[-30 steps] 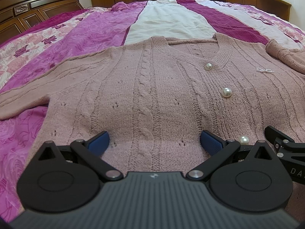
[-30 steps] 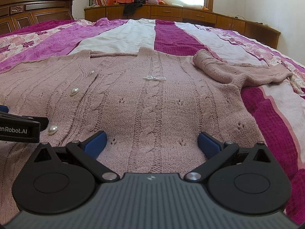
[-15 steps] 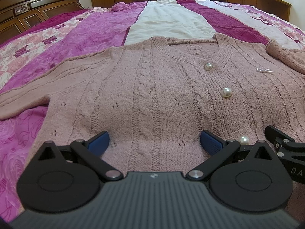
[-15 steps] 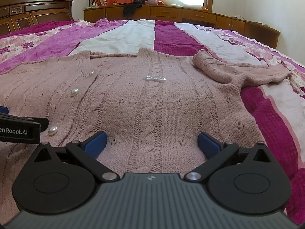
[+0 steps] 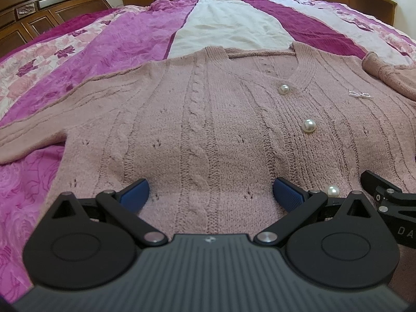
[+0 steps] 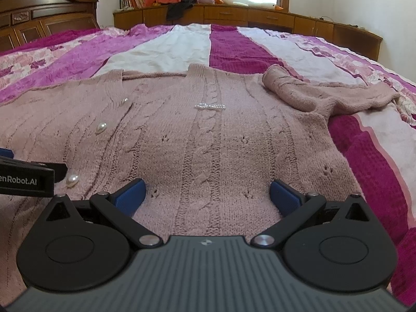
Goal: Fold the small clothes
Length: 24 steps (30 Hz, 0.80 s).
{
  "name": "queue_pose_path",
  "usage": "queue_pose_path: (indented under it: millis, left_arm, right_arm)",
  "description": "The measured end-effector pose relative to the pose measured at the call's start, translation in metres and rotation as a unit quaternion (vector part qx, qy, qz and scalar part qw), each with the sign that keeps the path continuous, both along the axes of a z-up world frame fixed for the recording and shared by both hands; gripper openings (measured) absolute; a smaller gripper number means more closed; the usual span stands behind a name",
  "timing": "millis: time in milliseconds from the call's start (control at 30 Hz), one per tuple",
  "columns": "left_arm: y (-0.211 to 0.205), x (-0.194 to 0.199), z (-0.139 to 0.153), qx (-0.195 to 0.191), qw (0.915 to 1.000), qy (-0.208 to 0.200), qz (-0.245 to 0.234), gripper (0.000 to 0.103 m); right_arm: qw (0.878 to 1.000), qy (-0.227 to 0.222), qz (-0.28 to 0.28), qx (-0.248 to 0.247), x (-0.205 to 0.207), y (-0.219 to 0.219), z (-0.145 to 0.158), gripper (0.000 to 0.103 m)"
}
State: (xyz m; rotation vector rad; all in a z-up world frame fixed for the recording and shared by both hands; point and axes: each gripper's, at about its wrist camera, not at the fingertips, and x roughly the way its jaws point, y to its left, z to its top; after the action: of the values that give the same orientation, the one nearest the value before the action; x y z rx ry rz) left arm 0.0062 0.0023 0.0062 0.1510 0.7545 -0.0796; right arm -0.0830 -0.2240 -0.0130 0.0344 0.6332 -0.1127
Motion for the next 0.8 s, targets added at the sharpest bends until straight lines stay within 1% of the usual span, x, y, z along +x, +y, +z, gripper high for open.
queue_pose_path:
  millis: [133,300,400,567,700,800]
  left_arm:
    - [0.001,0.003,0.004,-0.002,0.9999,0.012,-0.006,0.103]
    - [0.004,0.006,0.017,-0.010,0.9995,0.030,-0.005,0.103]
    - [0.003,0.007,0.028,-0.016,0.9994,0.031,-0.007,0.103]
    - [0.002,0.012,0.045,-0.021,0.9993,0.030,-0.006,0.103]
    - [0.001,0.015,0.057,-0.030,0.9991,0.029,-0.004,0.103]
    - [0.000,0.019,0.064,-0.036,0.9988,0.033,-0.003,0.103]
  right_arm:
    - [1.000,0.024,0.012,0.000,0.006,-0.001,0.005,0.103]
    - [0.998,0.038,0.033,0.042,0.007,-0.016,0.022,0.103]
    - [0.997,0.029,0.043,0.062,0.004,-0.024,0.035,0.103]
    - [0.995,0.004,0.053,0.080,0.001,-0.041,0.060,0.103]
    - [0.994,-0.009,0.046,0.101,0.005,-0.066,0.080,0.103]
    - [0.994,-0.017,0.033,0.101,0.009,-0.086,0.090,0.103]
